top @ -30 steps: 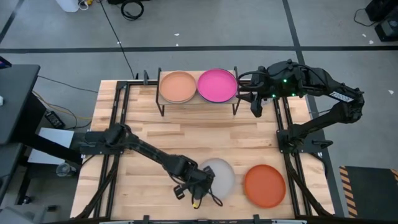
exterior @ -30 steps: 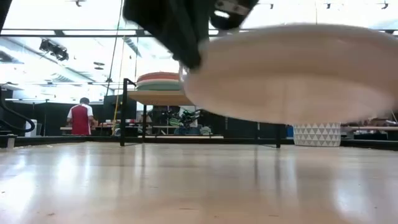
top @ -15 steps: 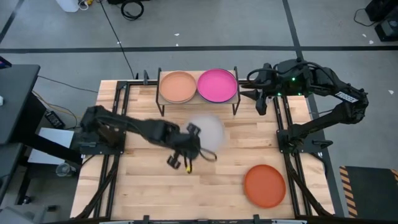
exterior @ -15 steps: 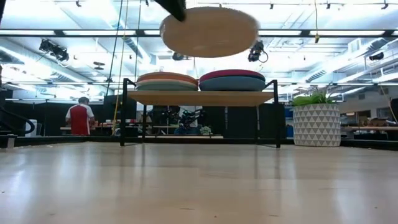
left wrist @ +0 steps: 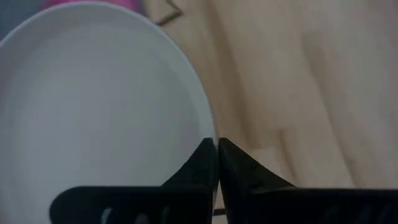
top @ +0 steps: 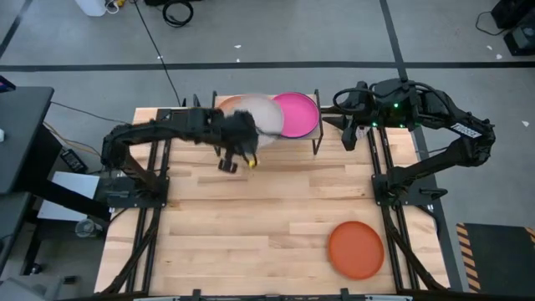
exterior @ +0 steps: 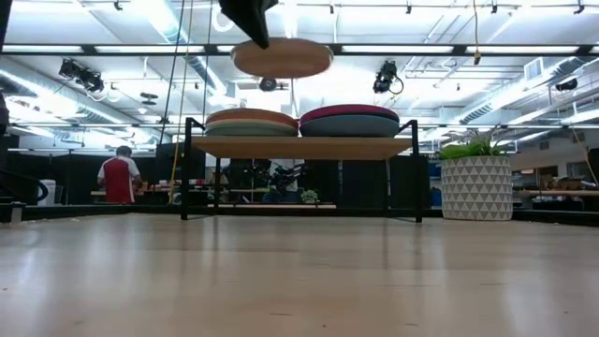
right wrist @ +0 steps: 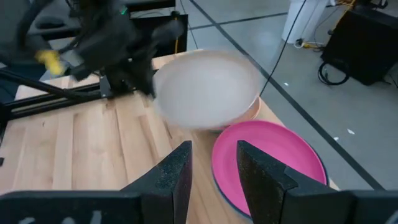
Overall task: Place and stack plates onto a shelf
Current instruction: Stack the gray plate on top of the brown plate on the shelf
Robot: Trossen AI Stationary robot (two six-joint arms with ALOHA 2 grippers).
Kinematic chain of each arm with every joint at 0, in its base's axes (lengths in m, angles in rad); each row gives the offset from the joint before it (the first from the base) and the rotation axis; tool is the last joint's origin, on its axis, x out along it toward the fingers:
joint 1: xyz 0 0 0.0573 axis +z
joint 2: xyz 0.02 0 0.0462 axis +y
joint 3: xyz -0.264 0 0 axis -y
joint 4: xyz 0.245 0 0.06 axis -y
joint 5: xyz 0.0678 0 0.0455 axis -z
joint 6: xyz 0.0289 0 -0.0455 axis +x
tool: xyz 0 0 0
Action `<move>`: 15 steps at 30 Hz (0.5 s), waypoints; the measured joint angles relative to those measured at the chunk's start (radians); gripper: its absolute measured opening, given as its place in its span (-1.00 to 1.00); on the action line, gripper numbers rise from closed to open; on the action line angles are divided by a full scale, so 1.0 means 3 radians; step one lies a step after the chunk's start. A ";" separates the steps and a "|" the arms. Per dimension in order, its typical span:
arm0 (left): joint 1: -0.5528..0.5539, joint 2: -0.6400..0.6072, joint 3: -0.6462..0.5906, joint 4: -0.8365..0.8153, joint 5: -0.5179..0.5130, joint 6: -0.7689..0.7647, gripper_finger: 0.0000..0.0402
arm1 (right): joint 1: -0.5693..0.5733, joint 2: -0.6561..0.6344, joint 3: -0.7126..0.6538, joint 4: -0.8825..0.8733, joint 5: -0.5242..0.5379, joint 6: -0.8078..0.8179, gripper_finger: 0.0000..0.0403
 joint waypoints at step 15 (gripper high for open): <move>0.0949 0.0072 0.0304 -0.0583 0.0614 -0.0014 -0.93 | 0.0001 0.0001 0.0000 0.0006 0.0168 0.0149 -0.34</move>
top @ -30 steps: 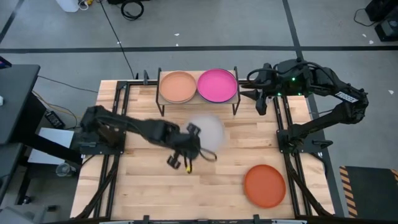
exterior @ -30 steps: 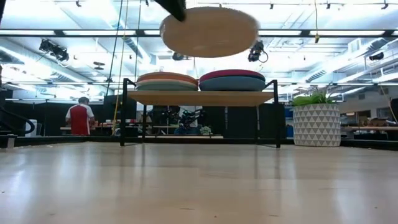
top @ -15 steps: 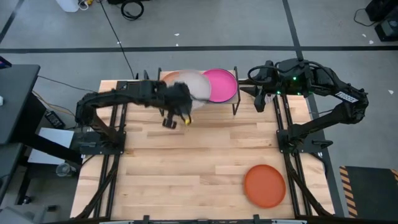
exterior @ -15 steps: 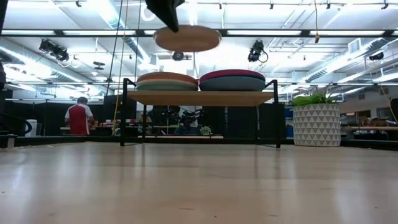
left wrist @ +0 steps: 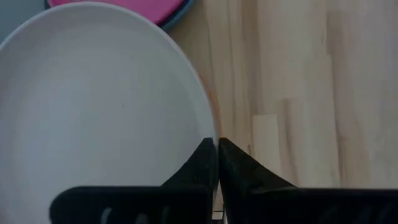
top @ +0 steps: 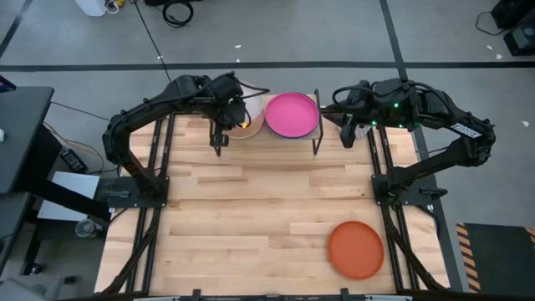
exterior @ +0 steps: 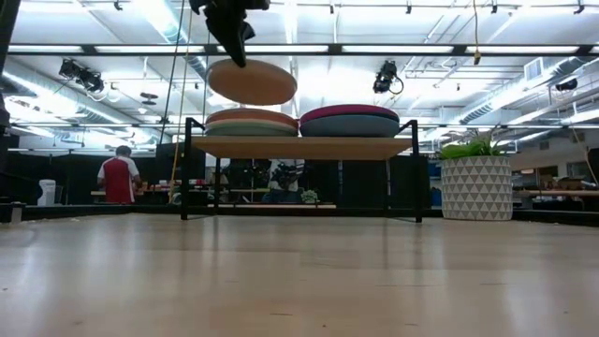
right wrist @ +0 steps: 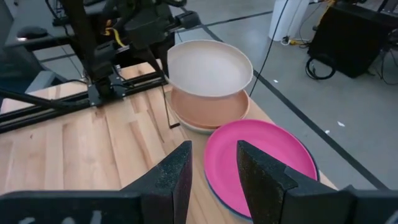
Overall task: Place and stack plates onto a shelf
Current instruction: Stack the gray plate on top of the brown plate on the shelf, then stack the orange plate on top of the pink plate on the shelf
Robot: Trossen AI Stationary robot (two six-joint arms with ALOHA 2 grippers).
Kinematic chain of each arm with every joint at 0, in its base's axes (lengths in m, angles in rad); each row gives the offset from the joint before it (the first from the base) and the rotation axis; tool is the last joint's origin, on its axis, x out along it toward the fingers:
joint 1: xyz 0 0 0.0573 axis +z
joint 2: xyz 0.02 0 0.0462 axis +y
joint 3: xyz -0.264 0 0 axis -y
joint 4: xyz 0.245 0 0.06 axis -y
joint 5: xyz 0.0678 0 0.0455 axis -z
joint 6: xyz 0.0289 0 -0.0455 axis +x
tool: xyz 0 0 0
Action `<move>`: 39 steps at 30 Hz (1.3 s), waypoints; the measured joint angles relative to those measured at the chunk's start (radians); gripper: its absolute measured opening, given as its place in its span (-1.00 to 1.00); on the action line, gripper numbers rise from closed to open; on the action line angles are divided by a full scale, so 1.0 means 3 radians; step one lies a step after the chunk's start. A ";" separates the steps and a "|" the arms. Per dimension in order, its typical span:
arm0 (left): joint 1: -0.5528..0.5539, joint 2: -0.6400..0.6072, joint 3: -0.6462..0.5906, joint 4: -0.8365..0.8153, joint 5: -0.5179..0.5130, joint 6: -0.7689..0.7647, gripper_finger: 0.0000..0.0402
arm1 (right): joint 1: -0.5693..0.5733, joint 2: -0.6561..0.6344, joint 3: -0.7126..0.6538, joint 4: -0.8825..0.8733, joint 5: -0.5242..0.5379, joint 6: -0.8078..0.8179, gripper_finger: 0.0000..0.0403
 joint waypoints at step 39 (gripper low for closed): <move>-0.0461 0.0277 0.0728 0.0504 0.0800 -0.1155 -0.19 | 0.0340 0.0125 -0.0311 -0.0619 -0.0871 0.0266 -0.34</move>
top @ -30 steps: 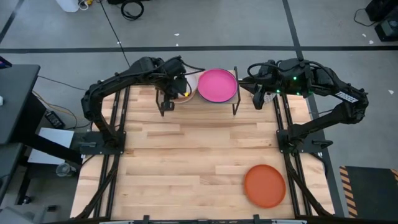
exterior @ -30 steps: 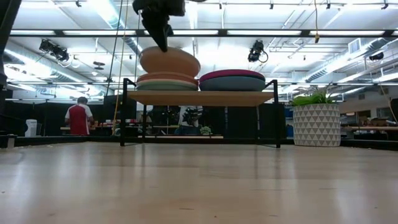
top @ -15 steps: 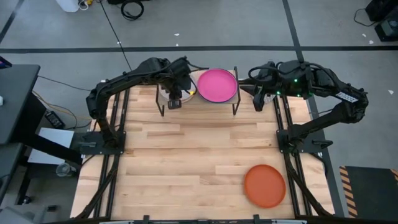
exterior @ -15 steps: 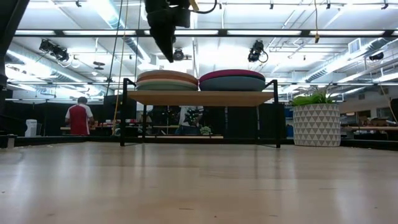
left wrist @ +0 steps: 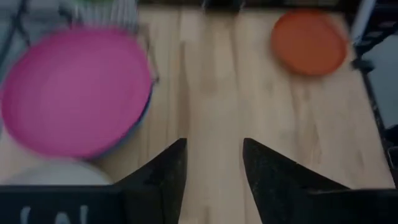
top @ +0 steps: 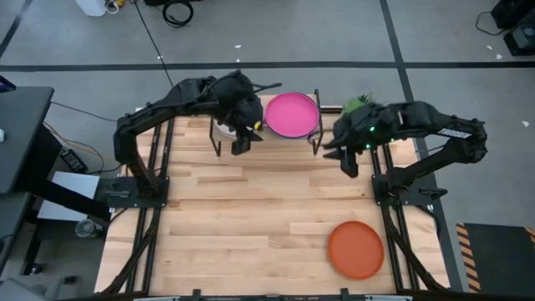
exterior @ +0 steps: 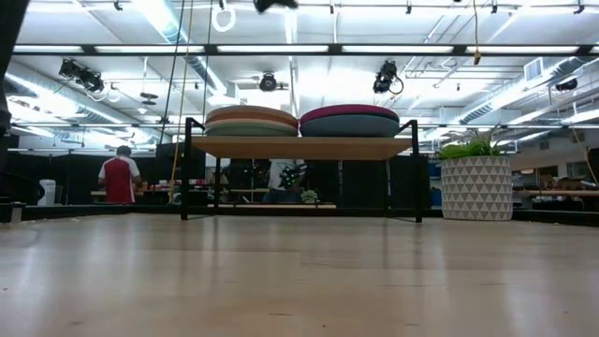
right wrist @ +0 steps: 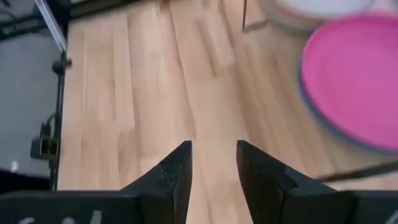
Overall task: Place and stack plates onto a shelf
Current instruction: Stack the orange plate on top of the pink plate on the shelf
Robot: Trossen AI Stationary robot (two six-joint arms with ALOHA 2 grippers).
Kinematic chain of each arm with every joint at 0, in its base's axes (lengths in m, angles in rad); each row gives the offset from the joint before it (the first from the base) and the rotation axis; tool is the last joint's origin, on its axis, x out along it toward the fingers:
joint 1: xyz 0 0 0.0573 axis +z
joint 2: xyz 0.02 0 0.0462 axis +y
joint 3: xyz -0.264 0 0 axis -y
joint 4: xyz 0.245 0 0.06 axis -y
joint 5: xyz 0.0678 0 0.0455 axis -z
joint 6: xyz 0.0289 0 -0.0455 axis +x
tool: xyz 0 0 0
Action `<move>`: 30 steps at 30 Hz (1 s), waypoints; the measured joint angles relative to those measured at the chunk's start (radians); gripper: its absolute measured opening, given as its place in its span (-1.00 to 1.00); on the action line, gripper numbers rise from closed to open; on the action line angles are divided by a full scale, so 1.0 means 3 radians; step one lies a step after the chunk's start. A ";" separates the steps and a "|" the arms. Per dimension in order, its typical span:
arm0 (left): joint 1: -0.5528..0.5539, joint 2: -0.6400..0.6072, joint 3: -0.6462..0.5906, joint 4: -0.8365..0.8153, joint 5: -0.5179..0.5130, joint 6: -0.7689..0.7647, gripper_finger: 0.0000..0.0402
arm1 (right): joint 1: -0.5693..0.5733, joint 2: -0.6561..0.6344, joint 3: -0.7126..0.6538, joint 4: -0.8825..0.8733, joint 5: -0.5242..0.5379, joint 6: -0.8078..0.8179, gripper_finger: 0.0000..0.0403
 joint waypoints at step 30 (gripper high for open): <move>-0.0883 -0.1678 -0.2916 0.2431 -0.1100 -0.1291 -0.46 | 0.1165 0.0120 -0.2380 0.0879 -0.1133 0.0411 -0.04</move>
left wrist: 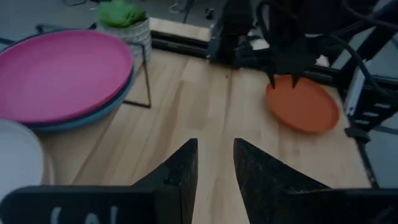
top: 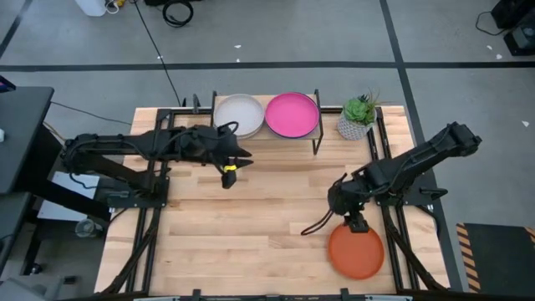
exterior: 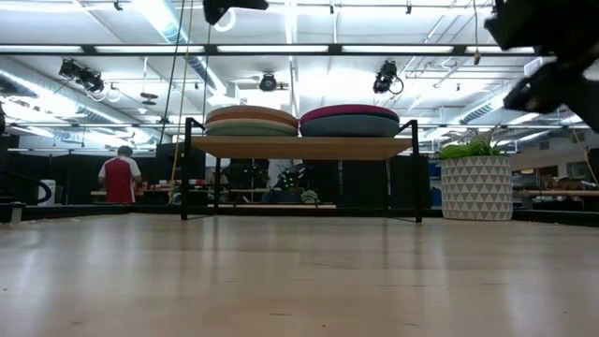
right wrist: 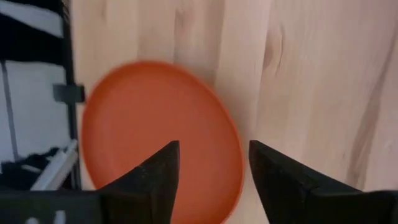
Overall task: Place and stack plates onto a shelf
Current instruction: Stack the orange plate on top of the pink plate on the shelf
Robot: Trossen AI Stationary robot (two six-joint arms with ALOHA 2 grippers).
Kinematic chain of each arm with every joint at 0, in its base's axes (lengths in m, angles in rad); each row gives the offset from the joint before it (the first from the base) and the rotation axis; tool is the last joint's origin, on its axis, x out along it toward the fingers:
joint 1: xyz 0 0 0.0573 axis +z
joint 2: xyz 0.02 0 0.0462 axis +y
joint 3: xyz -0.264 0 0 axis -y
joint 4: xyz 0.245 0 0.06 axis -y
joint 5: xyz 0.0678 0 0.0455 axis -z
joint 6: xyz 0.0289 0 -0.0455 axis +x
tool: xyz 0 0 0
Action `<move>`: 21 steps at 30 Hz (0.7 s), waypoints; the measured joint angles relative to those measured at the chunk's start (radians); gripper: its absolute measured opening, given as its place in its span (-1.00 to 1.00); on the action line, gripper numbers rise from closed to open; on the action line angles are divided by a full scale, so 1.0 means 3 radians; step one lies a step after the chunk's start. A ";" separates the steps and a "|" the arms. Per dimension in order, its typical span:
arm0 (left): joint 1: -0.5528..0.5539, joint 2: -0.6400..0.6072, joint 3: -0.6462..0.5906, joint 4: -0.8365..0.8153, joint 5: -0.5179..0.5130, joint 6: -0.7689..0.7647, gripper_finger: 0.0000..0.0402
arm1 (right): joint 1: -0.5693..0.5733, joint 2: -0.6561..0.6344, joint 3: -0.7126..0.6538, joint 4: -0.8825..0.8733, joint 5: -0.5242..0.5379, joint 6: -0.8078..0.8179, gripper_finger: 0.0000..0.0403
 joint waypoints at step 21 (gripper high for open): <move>-0.0295 -0.0877 -0.0161 -0.0229 -0.0711 -0.0305 -0.46 | 0.0100 0.1121 -0.0155 0.0361 0.0077 -0.0349 -0.14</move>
